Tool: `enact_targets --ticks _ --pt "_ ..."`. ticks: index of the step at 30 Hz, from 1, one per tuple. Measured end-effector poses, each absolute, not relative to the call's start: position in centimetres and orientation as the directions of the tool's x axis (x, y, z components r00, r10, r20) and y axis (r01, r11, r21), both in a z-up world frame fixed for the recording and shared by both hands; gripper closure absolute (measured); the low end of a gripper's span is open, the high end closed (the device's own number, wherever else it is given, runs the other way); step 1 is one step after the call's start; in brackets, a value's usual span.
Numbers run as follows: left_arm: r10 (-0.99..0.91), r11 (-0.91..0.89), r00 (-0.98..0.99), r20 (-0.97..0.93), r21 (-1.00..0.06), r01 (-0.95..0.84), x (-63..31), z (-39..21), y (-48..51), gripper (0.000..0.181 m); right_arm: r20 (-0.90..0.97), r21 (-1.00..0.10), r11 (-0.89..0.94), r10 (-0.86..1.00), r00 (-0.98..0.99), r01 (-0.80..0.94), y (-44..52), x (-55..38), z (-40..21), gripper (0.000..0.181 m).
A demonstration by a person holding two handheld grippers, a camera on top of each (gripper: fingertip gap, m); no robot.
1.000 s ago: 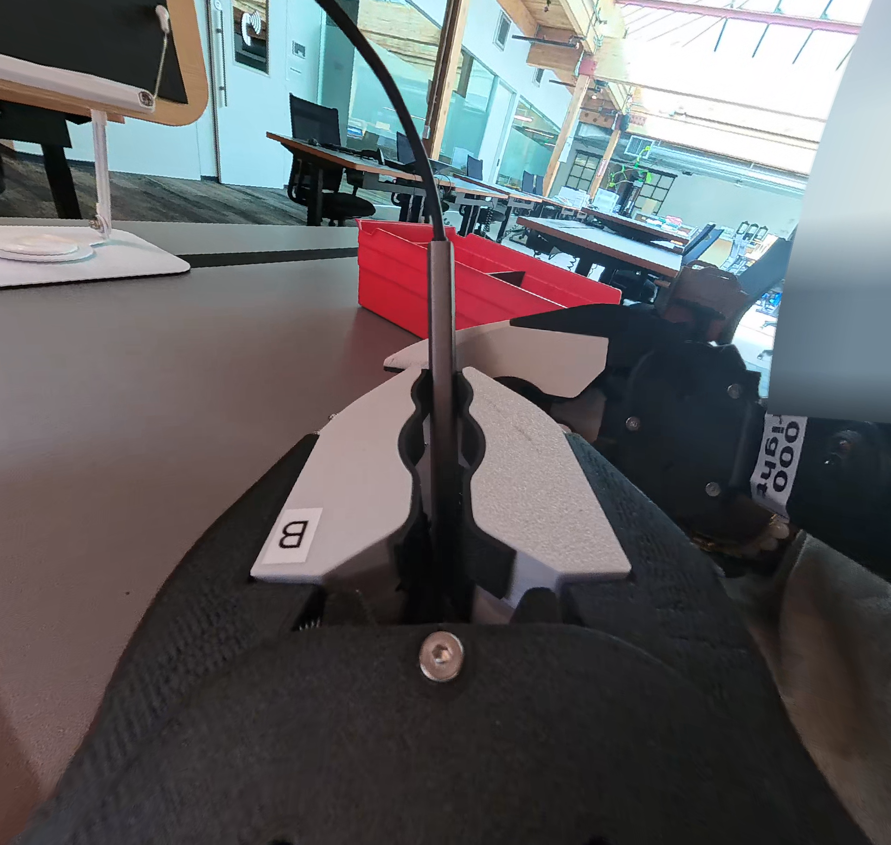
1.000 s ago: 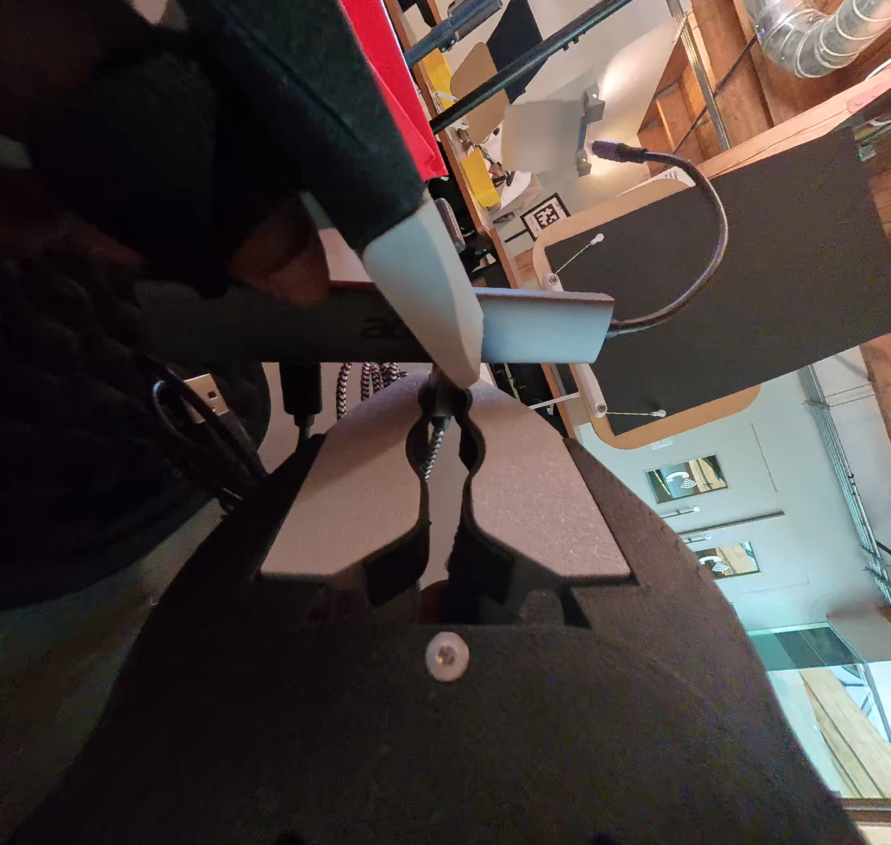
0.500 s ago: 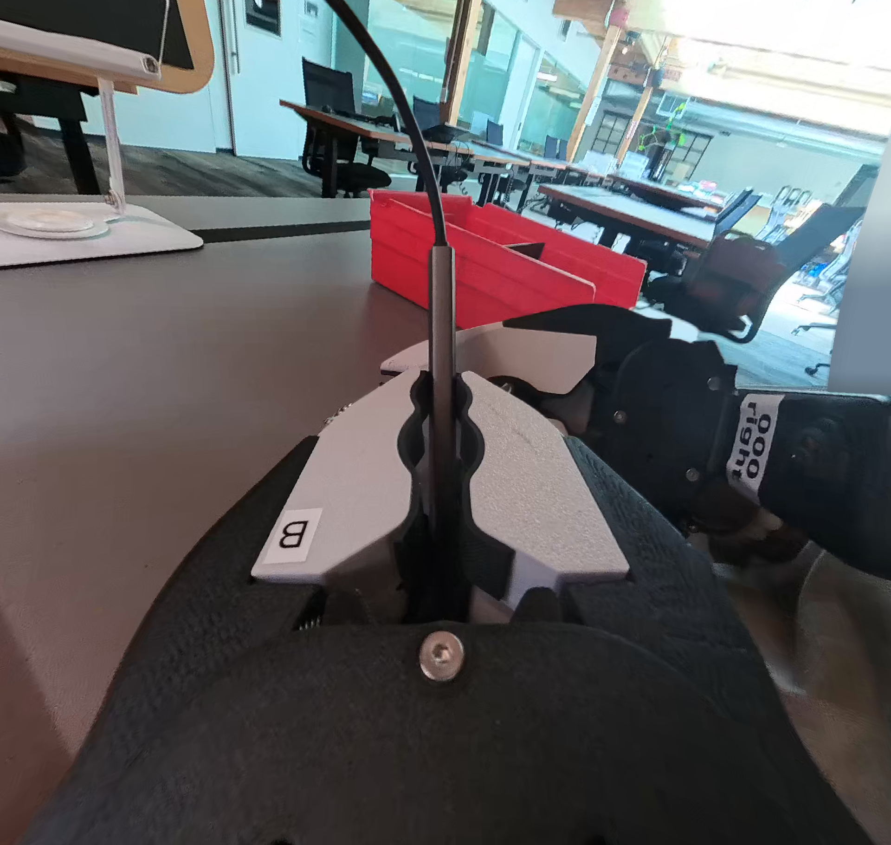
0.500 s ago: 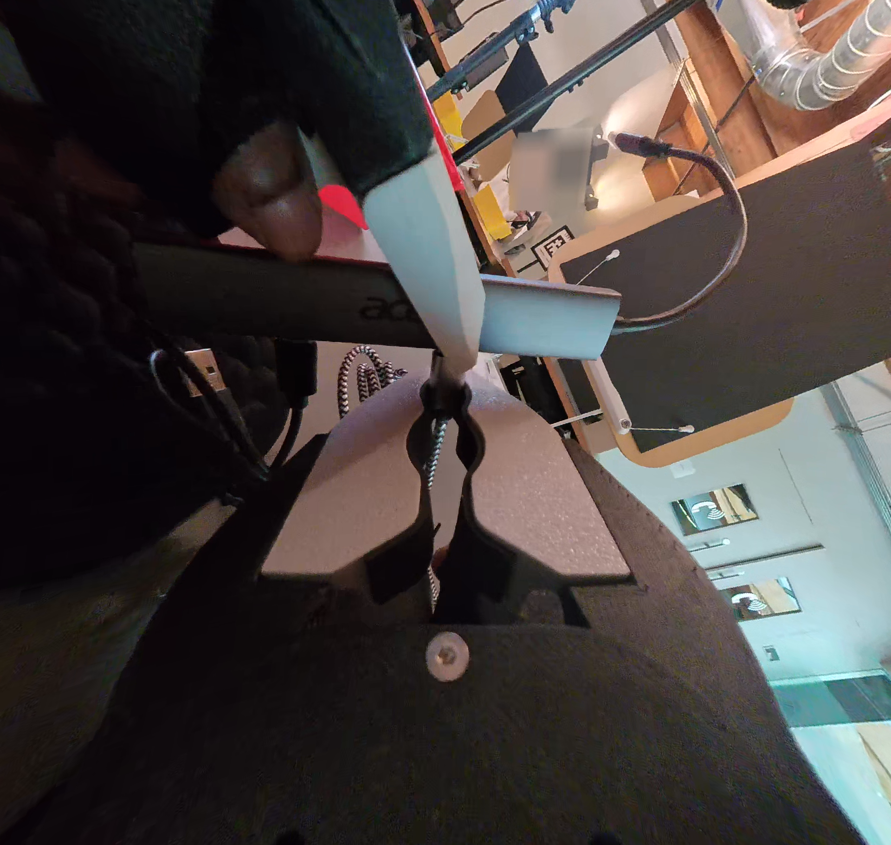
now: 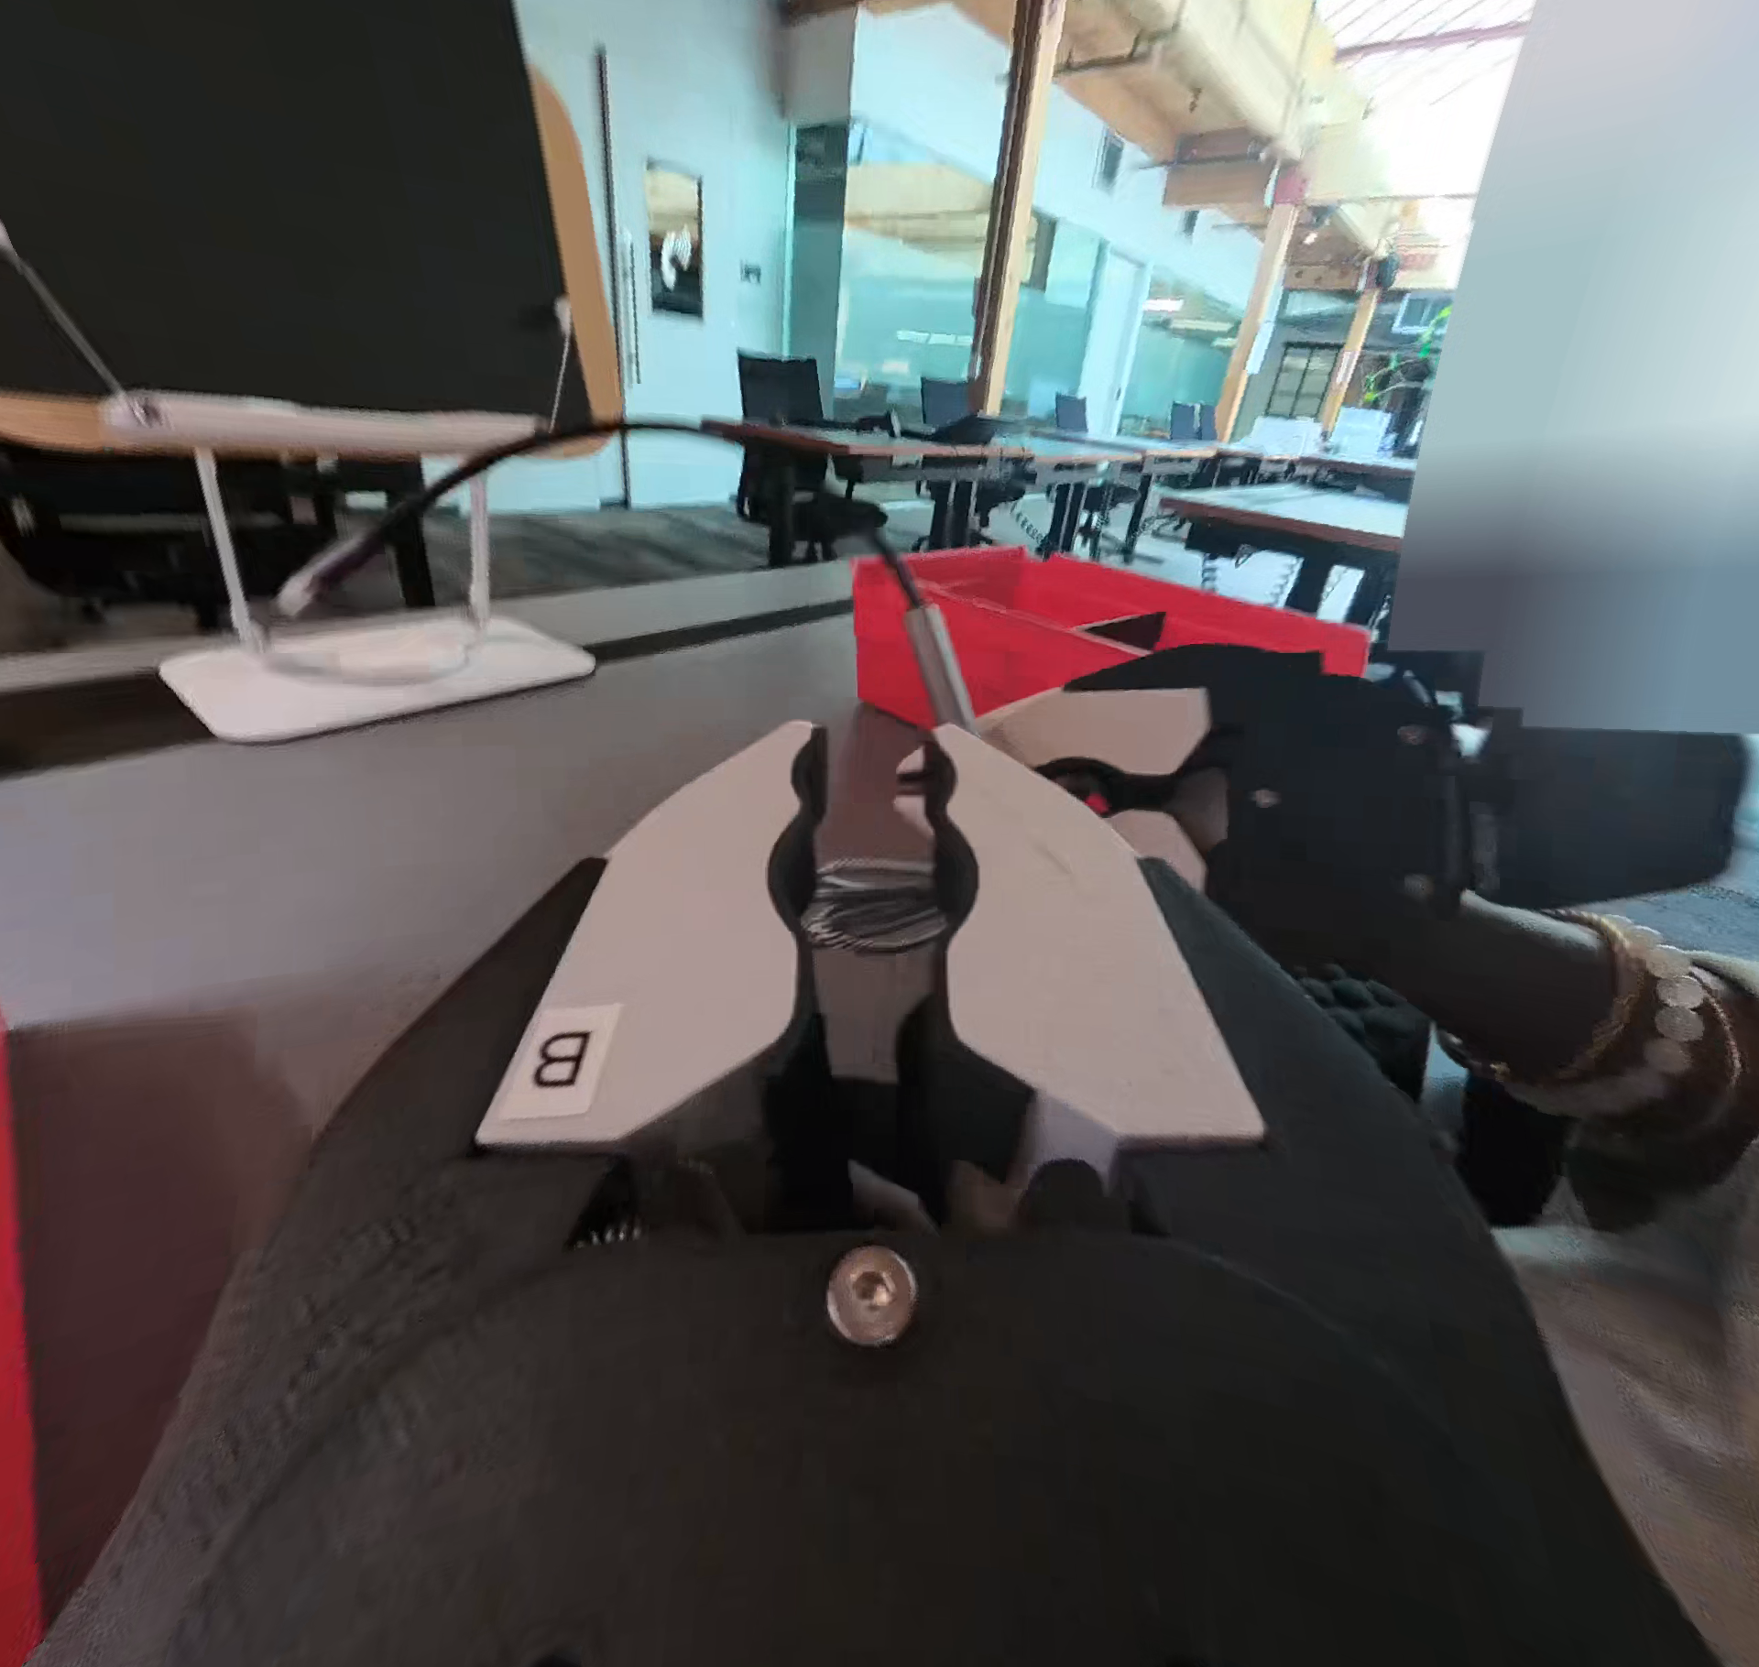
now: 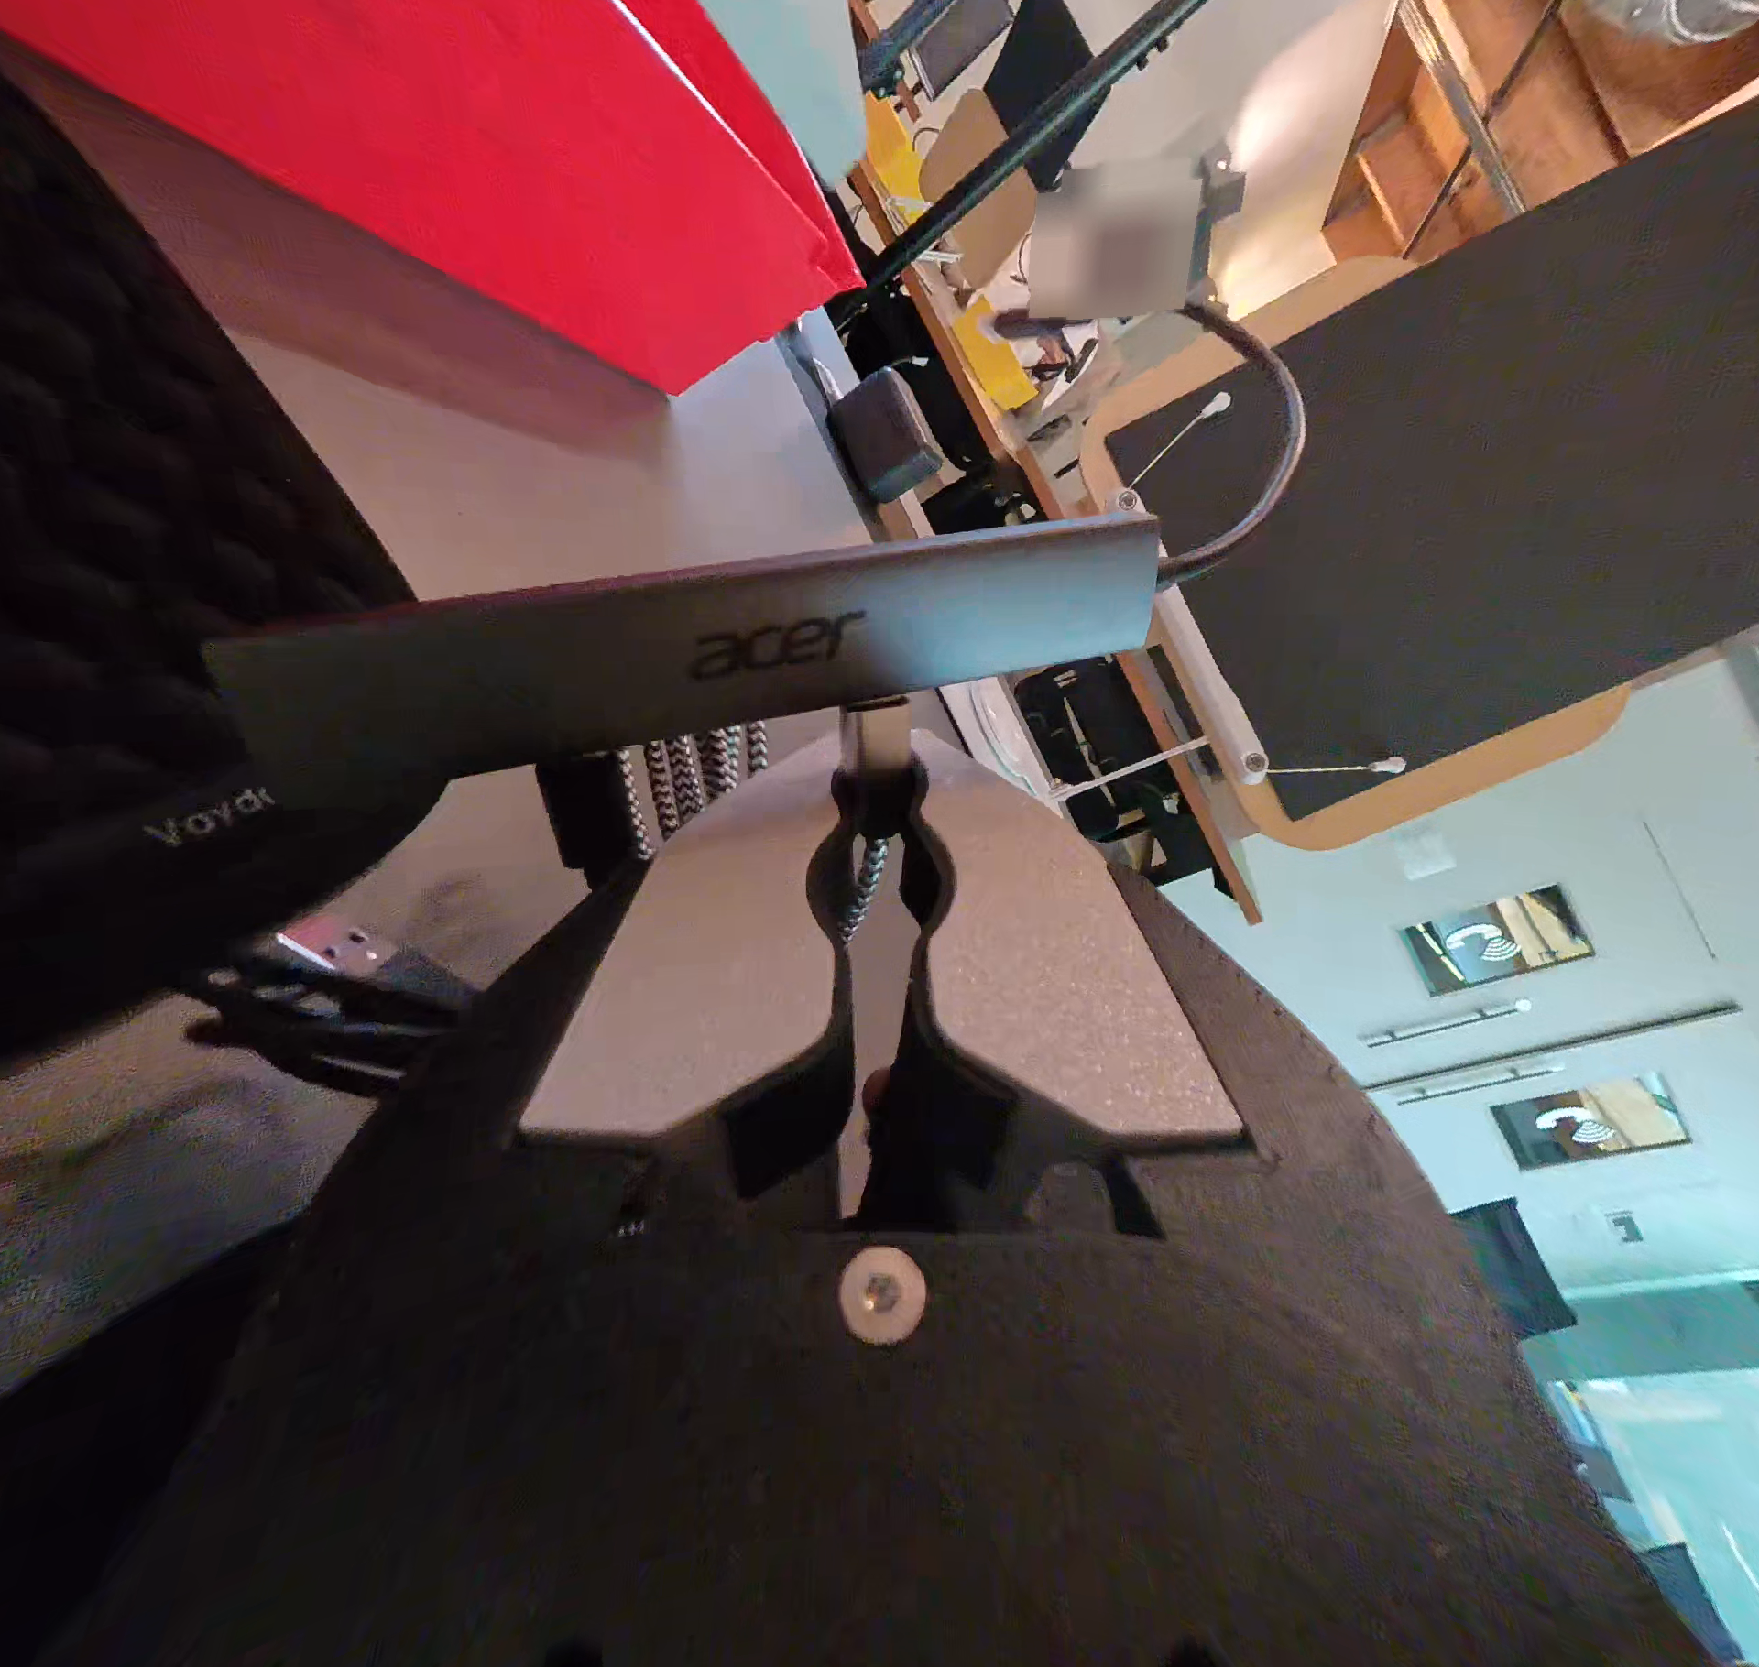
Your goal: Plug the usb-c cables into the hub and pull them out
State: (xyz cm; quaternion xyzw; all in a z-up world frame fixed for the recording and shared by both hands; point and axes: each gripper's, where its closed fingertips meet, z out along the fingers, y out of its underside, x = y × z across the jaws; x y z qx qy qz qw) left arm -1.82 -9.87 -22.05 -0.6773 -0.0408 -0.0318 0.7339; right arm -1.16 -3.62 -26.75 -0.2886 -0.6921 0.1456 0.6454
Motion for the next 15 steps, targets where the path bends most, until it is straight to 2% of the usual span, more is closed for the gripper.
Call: enact_targets --ticks 4,12,15 --pt "-0.014 0.022 0.993 0.115 -0.993 0.115 -1.3 -23.2 -9.1 0.144 0.864 -0.493 0.837 0.502 0.023 0.237 -4.0 -0.7 -27.1 0.177" --pt "-0.239 -0.19 0.946 0.217 -0.966 0.173 1.7 -26.3 -8.1 0.142 0.901 -0.431 0.885 0.433 0.03 0.179 -5.8 -0.6 -25.7 0.177" --pt "-0.283 -0.218 0.933 0.222 -0.962 0.163 2.5 -26.6 -8.0 0.154 0.914 -0.402 0.901 0.405 0.019 0.163 -6.6 -0.7 -25.9 0.177"
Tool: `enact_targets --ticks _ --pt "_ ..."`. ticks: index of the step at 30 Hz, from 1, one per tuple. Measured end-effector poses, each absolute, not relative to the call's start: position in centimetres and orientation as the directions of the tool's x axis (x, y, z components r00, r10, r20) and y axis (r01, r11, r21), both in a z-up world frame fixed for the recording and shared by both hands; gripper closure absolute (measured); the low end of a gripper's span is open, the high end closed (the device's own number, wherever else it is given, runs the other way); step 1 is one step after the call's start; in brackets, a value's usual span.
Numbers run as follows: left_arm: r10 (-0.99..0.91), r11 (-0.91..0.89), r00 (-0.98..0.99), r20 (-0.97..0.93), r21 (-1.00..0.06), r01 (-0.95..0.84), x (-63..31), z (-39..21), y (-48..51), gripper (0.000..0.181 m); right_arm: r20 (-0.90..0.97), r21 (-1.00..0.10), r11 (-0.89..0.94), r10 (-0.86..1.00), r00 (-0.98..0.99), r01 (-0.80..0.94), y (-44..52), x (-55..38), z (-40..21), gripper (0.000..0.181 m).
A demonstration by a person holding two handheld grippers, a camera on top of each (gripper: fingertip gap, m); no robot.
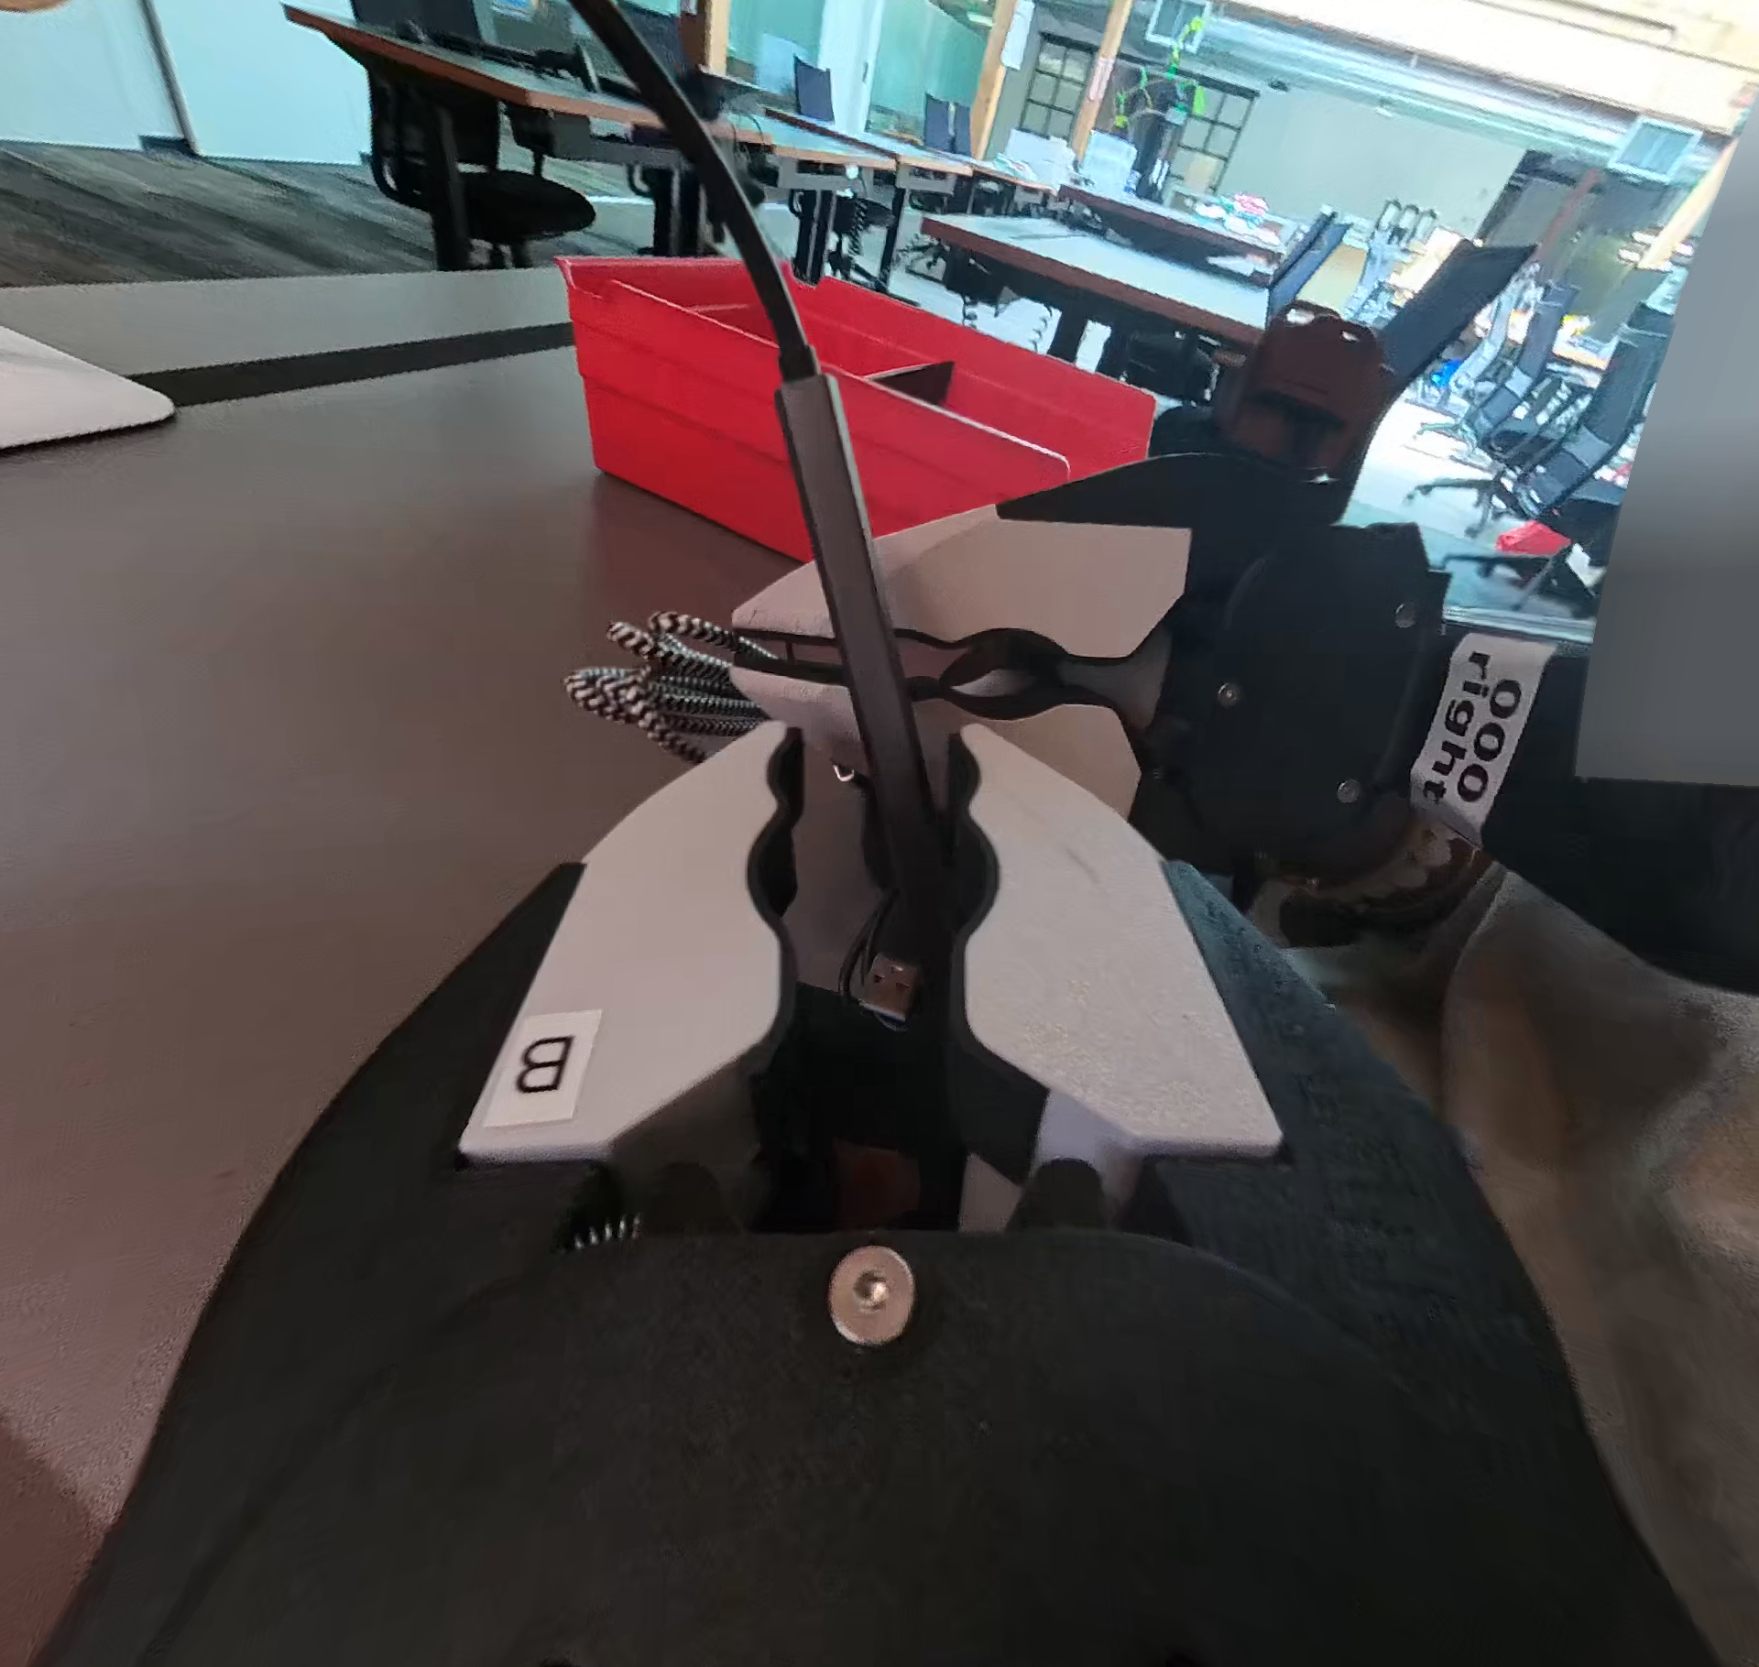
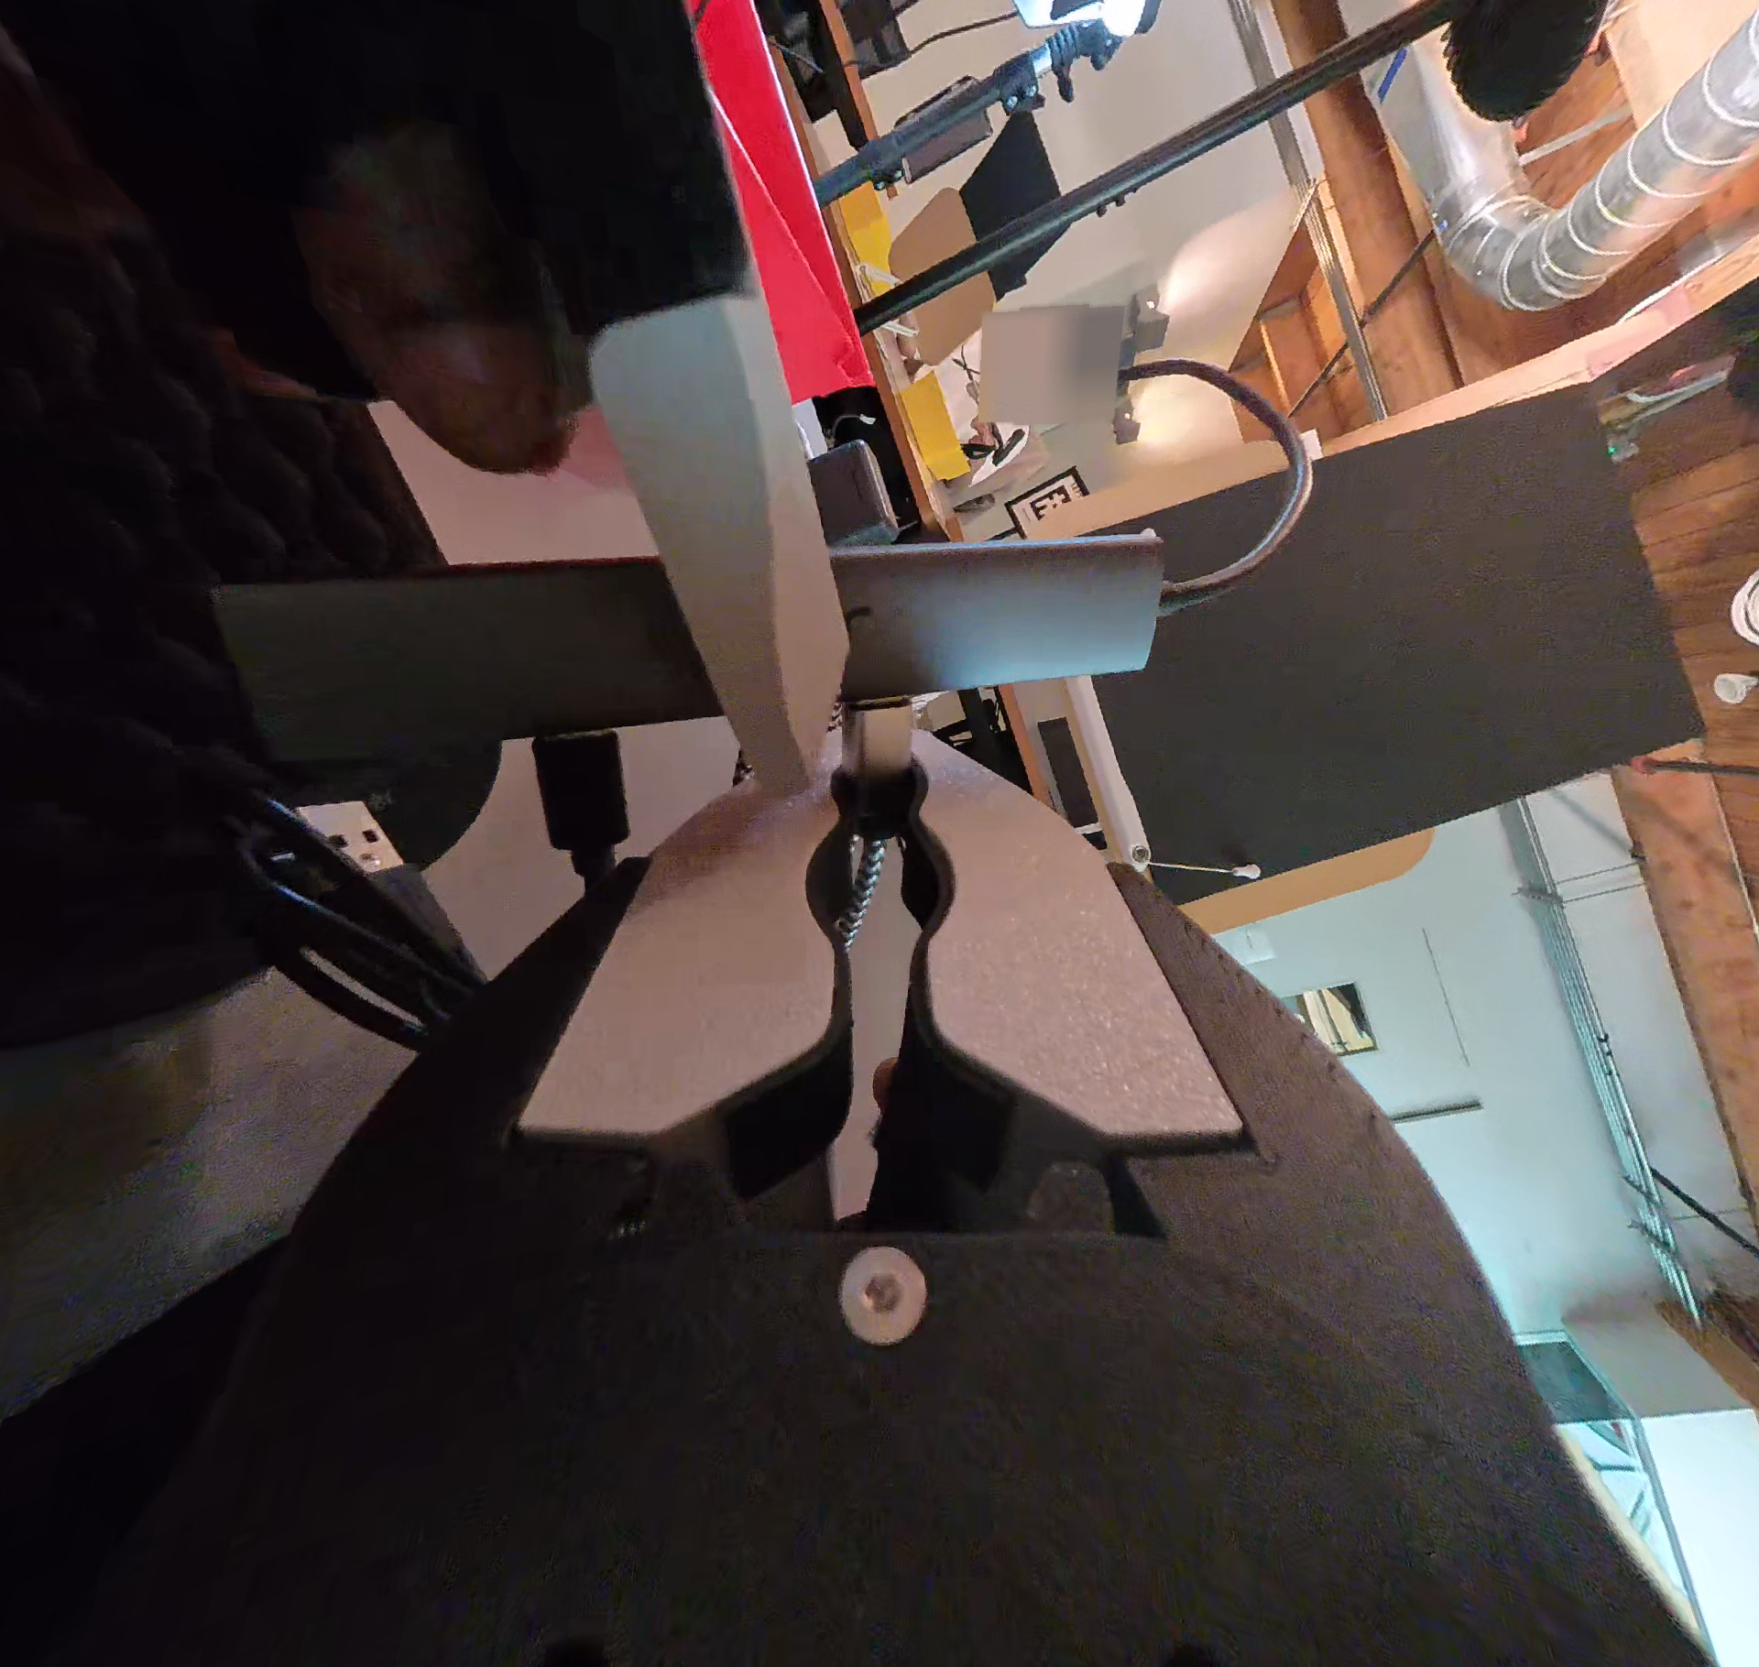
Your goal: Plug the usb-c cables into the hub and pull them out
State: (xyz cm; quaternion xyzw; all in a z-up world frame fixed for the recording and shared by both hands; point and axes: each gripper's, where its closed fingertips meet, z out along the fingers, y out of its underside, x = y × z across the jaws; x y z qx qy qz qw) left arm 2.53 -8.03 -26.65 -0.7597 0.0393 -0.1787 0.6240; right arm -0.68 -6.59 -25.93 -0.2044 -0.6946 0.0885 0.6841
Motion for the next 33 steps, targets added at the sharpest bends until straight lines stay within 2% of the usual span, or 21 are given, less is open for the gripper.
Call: enact_targets --ticks 1,3,5,12,16,20,21,23,26,29,31,33 --pt "-0.301 -0.239 0.926 0.226 -0.958 0.156 2.8 -26.9 -8.0 0.161 0.922 -0.385 0.909 0.387 0.019 0.159 -6.8 -0.7 -26.0 0.177" --pt "-0.328 -0.297 0.907 0.264 -0.94 0.166 3.1 -27.6 -7.9 0.162 0.936 -0.35 0.922 0.352 0.018 0.165 -6.8 -0.7 -26.3 0.177" --pt "-0.383 -0.321 0.863 0.329 -0.924 0.21 3.6 -27.7 -8.4 0.166 0.933 -0.358 0.922 0.358 0.024 0.151 -6.7 -0.6 -26.2 0.177" --pt "-0.628 -0.369 0.629 0.458 -0.887 0.278 6.1 -26.5 -10.3 0.157 0.911 -0.412 0.911 0.412 -0.01 0.025 -7.7 -0.2 -25.9 0.177" --pt "-0.662 -0.404 0.548 0.512 -0.859 0.315 6.5 -26.2 -10.6 0.155 0.911 -0.412 0.911 0.411 -0.016 -0.005 -8.0 -0.2 -25.7 0.177" --pt "-0.638 -0.392 0.586 0.499 -0.866 0.311 6.3 -26.3 -10.5 0.158 0.92 -0.391 0.92 0.391 -0.014 0.013 -7.9 -0.4 -25.9 0.176" --pt "-0.631 -0.383 0.603 0.488 -0.872 0.305 6.2 -26.4 -10.5 0.159 0.919 -0.393 0.919 0.393 -0.013 0.014 -7.8 -0.5 -25.9 0.174" --pt "-0.625 -0.352 0.63 0.462 -0.886 0.3 6.0 -26.3 -10.5 0.158 0.892 -0.451 0.892 0.451 -0.021 -0.003 -7.8 -0.4 -25.7 0.157" --pt "-0.613 -0.3 0.643 0.458 -0.889 0.347 5.2 -25.7 -10.6 0.159 0.769 -0.64 0.766 0.637 -0.061 -0.067 -7.6 0.3 -25.1 0.135" --pt "-0.616 -0.254 0.634 0.467 -0.88 0.401 4.5 -25.0 -10.9 0.159 0.566 -0.821 0.539 0.812 -0.14 -0.191 -7.3 1.8 -24.1 0.115" --pt "-0.631 -0.221 0.627 0.457 -0.88 0.42 4.3 -24.5 -11.2 0.159 0.356 -0.906 0.277 0.907 -0.224 -0.32 -6.9 3.5 -22.0 0.108" --pt "-0.654 -0.182 0.627 0.423 -0.893 0.412 4.4 -23.9 -11.5 0.159 0.111 -0.9 -0.062 0.924 -0.367 -0.431 -5.8 5.5 -19.2 0.093"
